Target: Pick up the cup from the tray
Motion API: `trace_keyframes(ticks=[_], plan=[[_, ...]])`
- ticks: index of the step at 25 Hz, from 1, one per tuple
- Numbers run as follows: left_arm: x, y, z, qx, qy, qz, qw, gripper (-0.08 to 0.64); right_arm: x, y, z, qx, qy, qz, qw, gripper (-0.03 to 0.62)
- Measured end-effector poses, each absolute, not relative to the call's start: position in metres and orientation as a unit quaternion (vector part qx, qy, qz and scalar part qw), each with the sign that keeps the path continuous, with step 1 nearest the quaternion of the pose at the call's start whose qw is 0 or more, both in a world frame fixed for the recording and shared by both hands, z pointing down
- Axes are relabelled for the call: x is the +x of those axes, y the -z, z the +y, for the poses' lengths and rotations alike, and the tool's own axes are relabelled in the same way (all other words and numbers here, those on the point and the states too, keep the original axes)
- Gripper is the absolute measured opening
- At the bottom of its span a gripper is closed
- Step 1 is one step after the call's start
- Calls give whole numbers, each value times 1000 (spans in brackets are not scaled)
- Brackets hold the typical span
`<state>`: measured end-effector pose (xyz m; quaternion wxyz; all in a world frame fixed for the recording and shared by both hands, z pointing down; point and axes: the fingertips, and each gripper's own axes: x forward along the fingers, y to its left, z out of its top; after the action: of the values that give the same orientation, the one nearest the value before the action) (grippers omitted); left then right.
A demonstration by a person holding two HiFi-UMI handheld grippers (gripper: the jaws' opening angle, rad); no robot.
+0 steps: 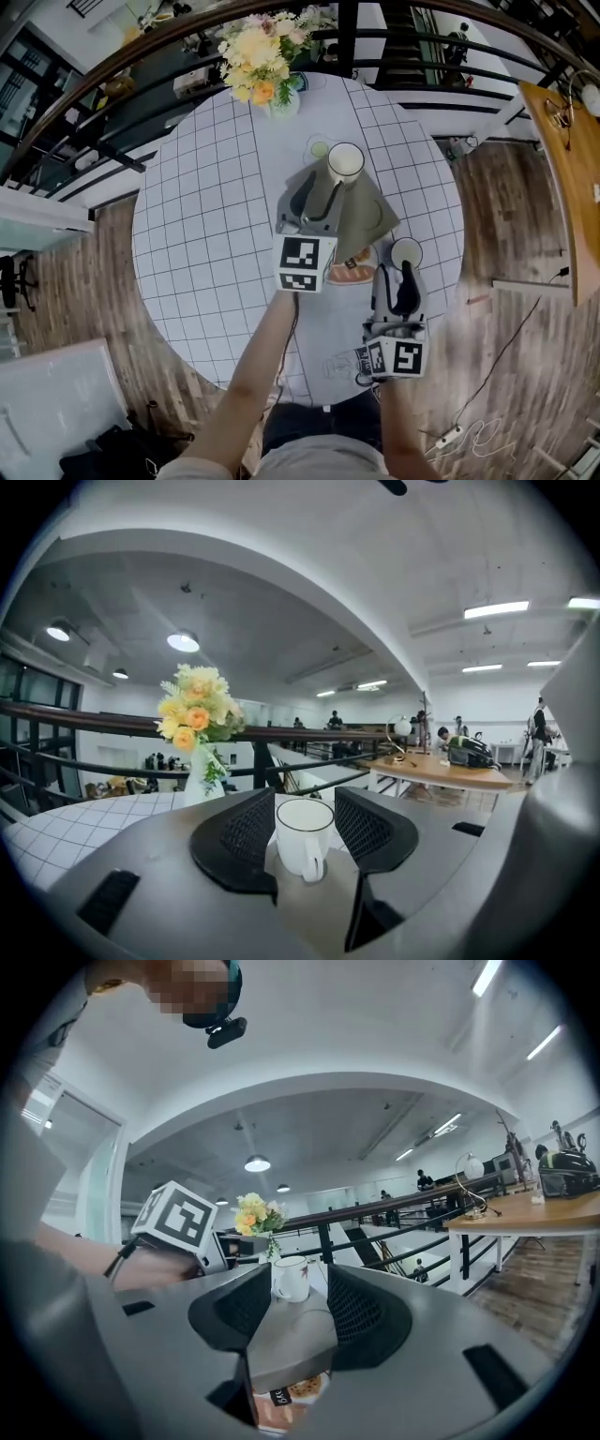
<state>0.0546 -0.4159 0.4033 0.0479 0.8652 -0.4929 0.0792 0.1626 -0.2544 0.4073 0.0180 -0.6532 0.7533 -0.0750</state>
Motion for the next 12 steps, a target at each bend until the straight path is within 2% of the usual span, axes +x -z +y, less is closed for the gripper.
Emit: trace_keyframes(ticks=[6, 12], plan=[[84, -444, -440, 875, -112, -470, 43, 280, 173, -420, -257, -654, 90, 751, 26, 186], [87, -459, -463, 871, -110, -476, 53, 406, 169, -435, -260, -650, 112, 752, 24, 186]])
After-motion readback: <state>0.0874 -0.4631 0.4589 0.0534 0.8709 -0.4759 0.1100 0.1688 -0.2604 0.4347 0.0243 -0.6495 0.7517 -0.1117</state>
